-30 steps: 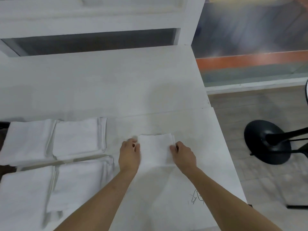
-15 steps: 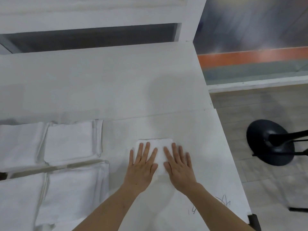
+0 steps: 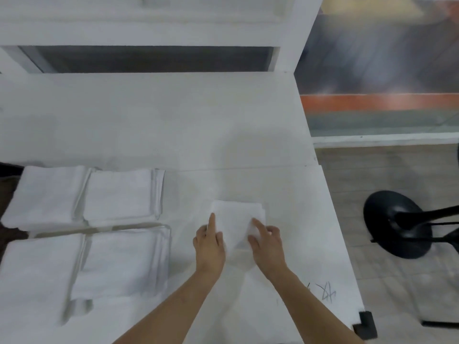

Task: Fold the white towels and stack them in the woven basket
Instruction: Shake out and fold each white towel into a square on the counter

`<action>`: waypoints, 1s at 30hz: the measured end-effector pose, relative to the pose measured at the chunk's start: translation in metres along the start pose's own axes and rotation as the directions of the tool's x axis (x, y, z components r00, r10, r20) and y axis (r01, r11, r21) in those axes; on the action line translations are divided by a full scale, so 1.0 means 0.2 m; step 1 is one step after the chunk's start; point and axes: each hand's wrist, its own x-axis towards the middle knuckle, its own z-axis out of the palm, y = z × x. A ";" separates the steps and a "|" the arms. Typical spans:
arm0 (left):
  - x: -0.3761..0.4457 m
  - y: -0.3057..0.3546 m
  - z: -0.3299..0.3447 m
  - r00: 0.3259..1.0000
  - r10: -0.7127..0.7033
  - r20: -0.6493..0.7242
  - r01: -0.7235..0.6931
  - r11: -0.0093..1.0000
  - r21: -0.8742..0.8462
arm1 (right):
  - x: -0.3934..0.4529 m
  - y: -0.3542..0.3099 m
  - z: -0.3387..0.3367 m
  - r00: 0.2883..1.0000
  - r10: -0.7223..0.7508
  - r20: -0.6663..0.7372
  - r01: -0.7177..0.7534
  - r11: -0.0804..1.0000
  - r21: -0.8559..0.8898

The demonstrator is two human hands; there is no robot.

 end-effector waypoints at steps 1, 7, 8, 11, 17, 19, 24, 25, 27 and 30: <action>0.00 0.01 -0.03 0.999 -0.037 0.028 0.038 0.999 -0.030 | -0.03 -0.01 0.00 0.999 0.044 0.000 -0.044 0.996 0.082; -0.15 0.02 -0.26 0.982 -0.134 0.133 0.154 0.976 -0.154 | -0.26 -0.11 0.02 0.996 0.090 -0.018 -0.082 0.955 0.284; -0.19 0.01 -0.31 0.984 -0.122 0.127 0.143 0.974 -0.176 | -0.31 -0.13 0.03 0.996 0.090 -0.024 -0.078 0.948 0.308; -0.26 -0.02 -0.49 0.997 -0.010 0.083 0.034 0.953 -0.301 | -0.45 -0.22 0.05 0.998 0.035 -0.050 -0.014 0.928 0.373; -0.40 -0.14 -0.90 1.000 0.020 -0.017 -0.025 0.897 -0.441 | -0.63 -0.49 0.12 0.989 -0.114 -0.097 0.145 0.883 0.446; -0.46 -0.20 -1.01 0.998 -0.005 -0.065 -0.028 0.864 -0.503 | -0.67 -0.59 0.15 0.980 -0.170 -0.106 0.200 0.874 0.443; -0.59 -0.41 -1.21 0.978 -0.065 -0.199 -0.075 0.776 -0.626 | -0.80 -0.83 0.24 0.955 -0.291 -0.054 0.285 0.852 0.439; -0.62 -0.44 -1.25 0.976 -0.074 -0.204 -0.076 0.764 -0.641 | -0.82 -0.86 0.26 0.948 -0.314 -0.046 0.302 0.848 0.435; -0.66 -0.51 -1.30 0.973 -0.099 -0.209 -0.069 0.737 -0.672 | -0.85 -0.92 0.30 0.939 -0.344 -0.023 0.320 0.846 0.426; -0.70 -0.60 -1.39 0.959 -0.140 -0.248 -0.077 0.713 -0.697 | -0.88 -1.01 0.39 0.925 -0.379 0.024 0.335 0.843 0.421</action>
